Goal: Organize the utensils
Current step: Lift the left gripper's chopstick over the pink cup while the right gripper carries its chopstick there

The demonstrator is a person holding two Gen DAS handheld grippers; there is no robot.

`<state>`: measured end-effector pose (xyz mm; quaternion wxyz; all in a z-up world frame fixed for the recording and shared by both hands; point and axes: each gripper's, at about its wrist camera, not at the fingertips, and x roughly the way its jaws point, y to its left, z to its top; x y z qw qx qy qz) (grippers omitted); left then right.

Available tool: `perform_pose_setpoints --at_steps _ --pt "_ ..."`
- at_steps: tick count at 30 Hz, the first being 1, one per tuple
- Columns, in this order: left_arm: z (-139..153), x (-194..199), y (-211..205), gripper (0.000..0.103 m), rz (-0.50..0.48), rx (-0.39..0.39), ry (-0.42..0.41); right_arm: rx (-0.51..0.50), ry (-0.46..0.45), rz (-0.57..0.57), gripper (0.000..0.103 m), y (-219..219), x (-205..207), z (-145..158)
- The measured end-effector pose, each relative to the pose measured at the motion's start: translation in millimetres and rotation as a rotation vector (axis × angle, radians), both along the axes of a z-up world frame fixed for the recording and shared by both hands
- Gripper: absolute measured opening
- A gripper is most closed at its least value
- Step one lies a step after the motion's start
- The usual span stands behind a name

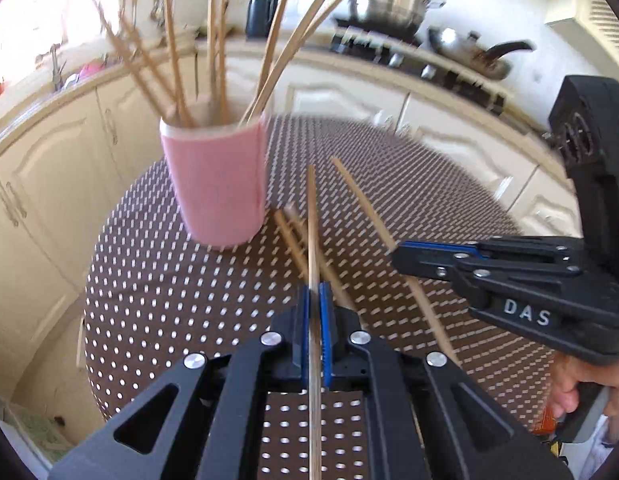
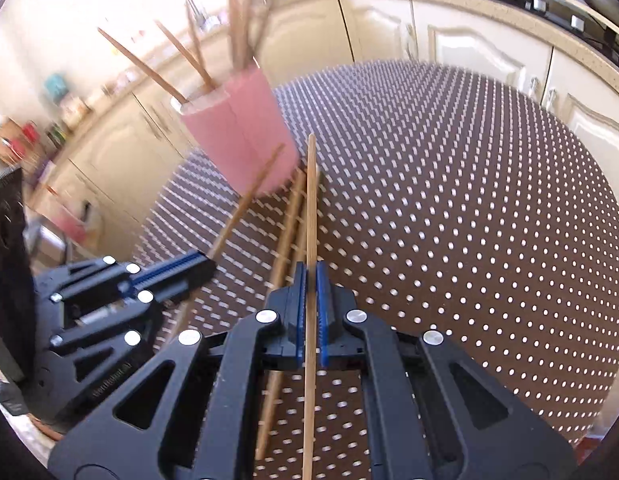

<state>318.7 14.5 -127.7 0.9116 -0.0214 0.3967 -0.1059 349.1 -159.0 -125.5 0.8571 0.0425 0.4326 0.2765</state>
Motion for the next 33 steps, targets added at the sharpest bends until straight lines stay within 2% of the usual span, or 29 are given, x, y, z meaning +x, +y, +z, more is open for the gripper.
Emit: perform_pose_setpoints --at_steps 8,11,14,17,25,33 --pt "55.5 -45.4 8.7 0.005 -0.059 -0.117 -0.266 0.166 -0.22 -0.001 0.006 -18.9 -39.3 66.6" --pt "71.3 -58.3 17.3 0.005 -0.068 -0.164 -0.37 0.199 -0.307 -0.006 0.006 -22.5 -47.3 85.5" --pt "84.2 -65.9 21.9 0.005 -0.05 -0.19 -0.45 0.236 -0.37 -0.008 0.005 6.9 -51.1 103.4" --pt "95.6 -71.2 28.4 0.005 -0.022 -0.194 -0.529 0.258 -0.437 -0.004 0.005 17.7 -57.7 116.2" --pt "119.4 -63.2 49.4 0.005 0.053 -0.23 -0.681 0.272 -0.593 -0.017 0.005 38.8 -47.4 140.0" --pt "127.5 -19.6 60.6 0.005 0.129 -0.22 -0.762 0.319 -0.683 -0.024 0.005 58.7 -15.1 143.5"
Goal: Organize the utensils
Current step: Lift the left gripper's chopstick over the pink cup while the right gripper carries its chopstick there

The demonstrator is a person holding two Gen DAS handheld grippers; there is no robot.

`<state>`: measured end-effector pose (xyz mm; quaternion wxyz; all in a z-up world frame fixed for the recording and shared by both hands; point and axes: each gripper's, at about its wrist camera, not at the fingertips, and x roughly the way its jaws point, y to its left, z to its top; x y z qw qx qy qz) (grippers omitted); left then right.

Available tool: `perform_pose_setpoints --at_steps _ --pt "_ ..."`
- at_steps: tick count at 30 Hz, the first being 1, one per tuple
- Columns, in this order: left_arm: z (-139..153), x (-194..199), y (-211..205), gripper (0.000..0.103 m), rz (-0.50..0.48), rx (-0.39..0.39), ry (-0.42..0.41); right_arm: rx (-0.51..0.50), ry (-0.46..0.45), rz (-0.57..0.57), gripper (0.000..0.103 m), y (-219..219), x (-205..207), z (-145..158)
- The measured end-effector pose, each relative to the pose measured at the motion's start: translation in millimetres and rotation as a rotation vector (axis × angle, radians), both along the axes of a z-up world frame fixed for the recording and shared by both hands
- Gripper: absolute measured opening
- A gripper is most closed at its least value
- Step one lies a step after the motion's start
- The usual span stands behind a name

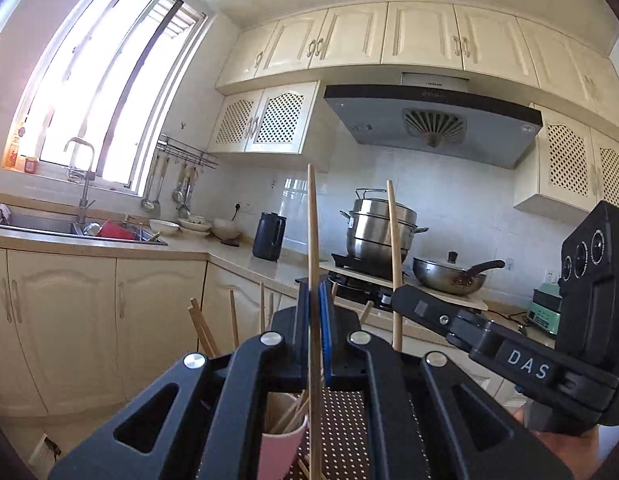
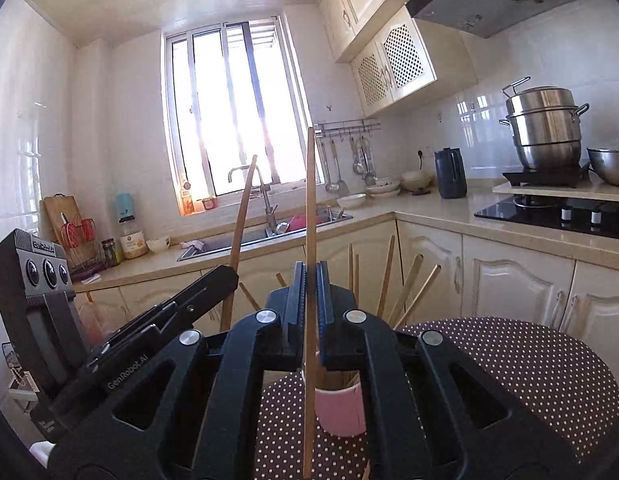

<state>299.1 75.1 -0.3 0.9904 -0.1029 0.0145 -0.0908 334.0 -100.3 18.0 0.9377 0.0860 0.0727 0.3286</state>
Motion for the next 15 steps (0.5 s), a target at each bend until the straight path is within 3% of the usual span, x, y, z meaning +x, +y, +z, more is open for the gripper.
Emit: perform_pose_setpoints --at_steps 9,15 --pt "-11.5 56.7 8.5 0.005 0.097 -0.008 -0.055 0.035 -0.085 -0.022 0.005 21.9 36.9 -5.9" --pt "-15.4 88.9 19.6 0.005 0.143 -0.06 -0.061 0.065 -0.091 -0.018 0.005 29.7 60.7 -15.2"
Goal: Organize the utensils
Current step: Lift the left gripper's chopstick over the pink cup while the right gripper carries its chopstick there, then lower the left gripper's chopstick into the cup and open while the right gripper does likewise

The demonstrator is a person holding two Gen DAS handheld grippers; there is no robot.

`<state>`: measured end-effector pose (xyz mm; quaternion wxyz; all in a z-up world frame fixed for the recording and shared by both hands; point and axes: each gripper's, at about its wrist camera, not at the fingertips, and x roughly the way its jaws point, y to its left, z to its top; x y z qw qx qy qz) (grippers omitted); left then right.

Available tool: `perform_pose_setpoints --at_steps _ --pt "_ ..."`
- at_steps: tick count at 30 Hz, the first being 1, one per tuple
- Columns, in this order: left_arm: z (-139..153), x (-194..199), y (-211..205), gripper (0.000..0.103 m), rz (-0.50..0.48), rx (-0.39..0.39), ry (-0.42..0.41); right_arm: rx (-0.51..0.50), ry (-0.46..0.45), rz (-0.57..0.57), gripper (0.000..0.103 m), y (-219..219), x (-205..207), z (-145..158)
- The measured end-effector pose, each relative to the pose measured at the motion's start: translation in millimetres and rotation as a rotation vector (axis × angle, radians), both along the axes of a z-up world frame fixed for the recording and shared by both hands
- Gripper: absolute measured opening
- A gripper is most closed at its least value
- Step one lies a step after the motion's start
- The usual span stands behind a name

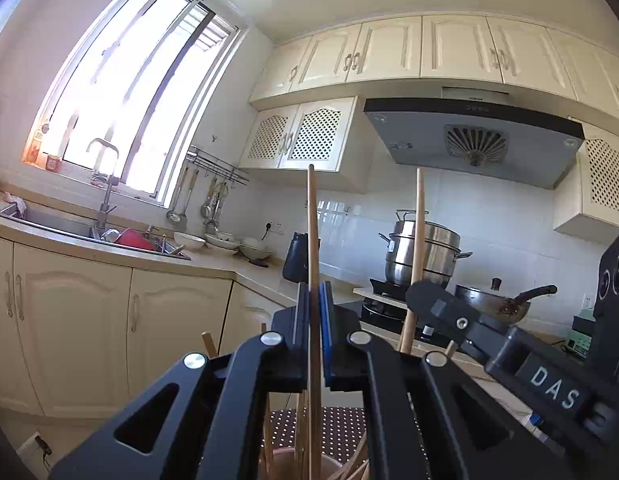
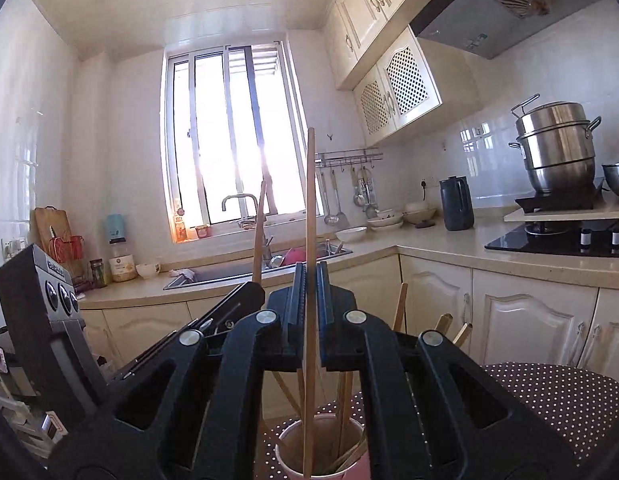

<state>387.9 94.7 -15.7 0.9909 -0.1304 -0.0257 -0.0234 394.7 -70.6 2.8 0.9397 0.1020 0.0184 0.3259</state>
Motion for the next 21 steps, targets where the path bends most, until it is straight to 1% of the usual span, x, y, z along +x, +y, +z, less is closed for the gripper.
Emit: perform_pose_setpoints --at_steps 2,3,7,9,16,21 --pt "0.3 5.5 3.3 0.005 -0.001 -0.013 -0.014 -0.003 0.002 0.001 0.005 2.1 6.2 -4.5" --pt "0.2 6.2 2.7 0.005 0.014 -0.014 -0.018 -0.003 0.005 0.003 0.005 3.1 8.9 -7.2" --pt "-1.6 11.8 1.0 0.005 0.015 -0.013 -0.037 0.0 0.011 0.003 0.005 5.3 17.2 -16.8" --pt "-5.5 14.6 -0.7 0.005 0.036 -0.007 -0.041 0.003 0.02 0.004 0.005 4.7 20.2 -21.7" --pt "-21.7 17.0 -7.1 0.005 0.029 0.011 -0.004 -0.004 0.05 0.01 0.005 1.9 19.4 -35.4" --pt "-31.5 10.3 -8.5 0.006 0.018 0.036 0.033 -0.033 0.056 0.02 0.005 2.9 8.5 -39.1"
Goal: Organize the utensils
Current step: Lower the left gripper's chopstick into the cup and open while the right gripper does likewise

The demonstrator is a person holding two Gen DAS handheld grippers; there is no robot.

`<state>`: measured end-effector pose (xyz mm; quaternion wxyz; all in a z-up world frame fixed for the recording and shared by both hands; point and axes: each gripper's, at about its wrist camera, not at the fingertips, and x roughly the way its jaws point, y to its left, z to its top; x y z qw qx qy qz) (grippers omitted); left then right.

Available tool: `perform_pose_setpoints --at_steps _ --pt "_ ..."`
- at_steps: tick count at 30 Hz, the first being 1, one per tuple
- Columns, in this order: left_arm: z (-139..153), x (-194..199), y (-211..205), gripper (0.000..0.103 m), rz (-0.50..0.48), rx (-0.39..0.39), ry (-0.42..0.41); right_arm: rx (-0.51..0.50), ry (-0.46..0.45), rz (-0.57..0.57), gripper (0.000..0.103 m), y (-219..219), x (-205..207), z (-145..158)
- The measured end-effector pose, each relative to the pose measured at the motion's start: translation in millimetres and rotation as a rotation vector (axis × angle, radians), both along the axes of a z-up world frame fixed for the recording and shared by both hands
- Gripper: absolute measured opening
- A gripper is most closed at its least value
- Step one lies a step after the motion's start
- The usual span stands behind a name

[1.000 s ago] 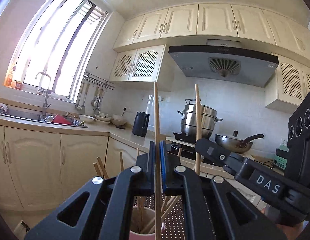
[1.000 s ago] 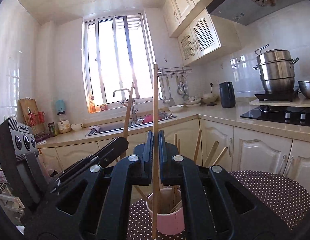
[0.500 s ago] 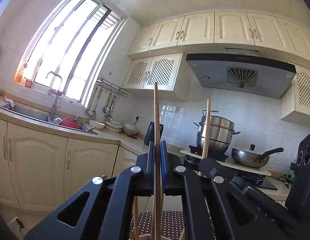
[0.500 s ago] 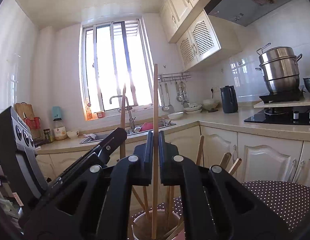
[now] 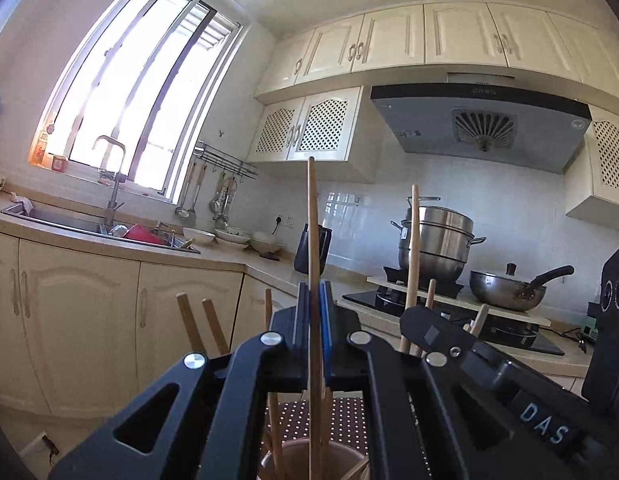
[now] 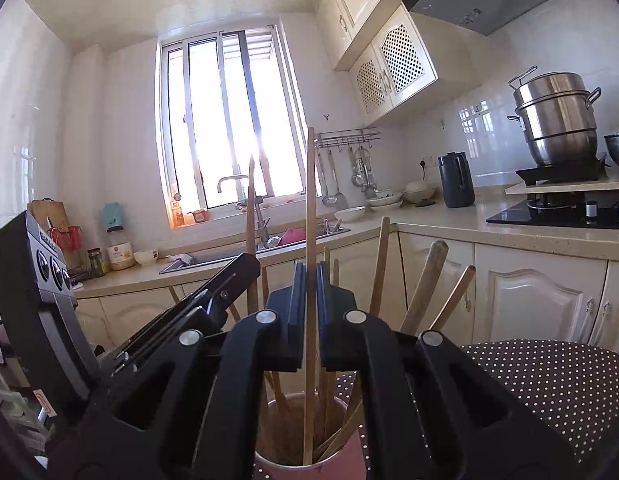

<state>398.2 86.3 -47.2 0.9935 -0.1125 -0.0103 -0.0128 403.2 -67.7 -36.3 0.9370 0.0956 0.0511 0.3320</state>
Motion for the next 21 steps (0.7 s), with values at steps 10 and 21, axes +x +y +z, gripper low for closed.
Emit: perform_pose_setpoints --at_steps 10,21 --pt "-13.3 -26.8 -2.4 0.006 -0.018 0.045 0.054 -0.049 0.031 -0.001 0.006 -3.9 -24.1 -14.8" --pt "-33.1 -35.7 -11.7 0.006 -0.038 0.088 0.148 -0.096 0.1 -0.018 0.006 0.4 -33.2 -39.3"
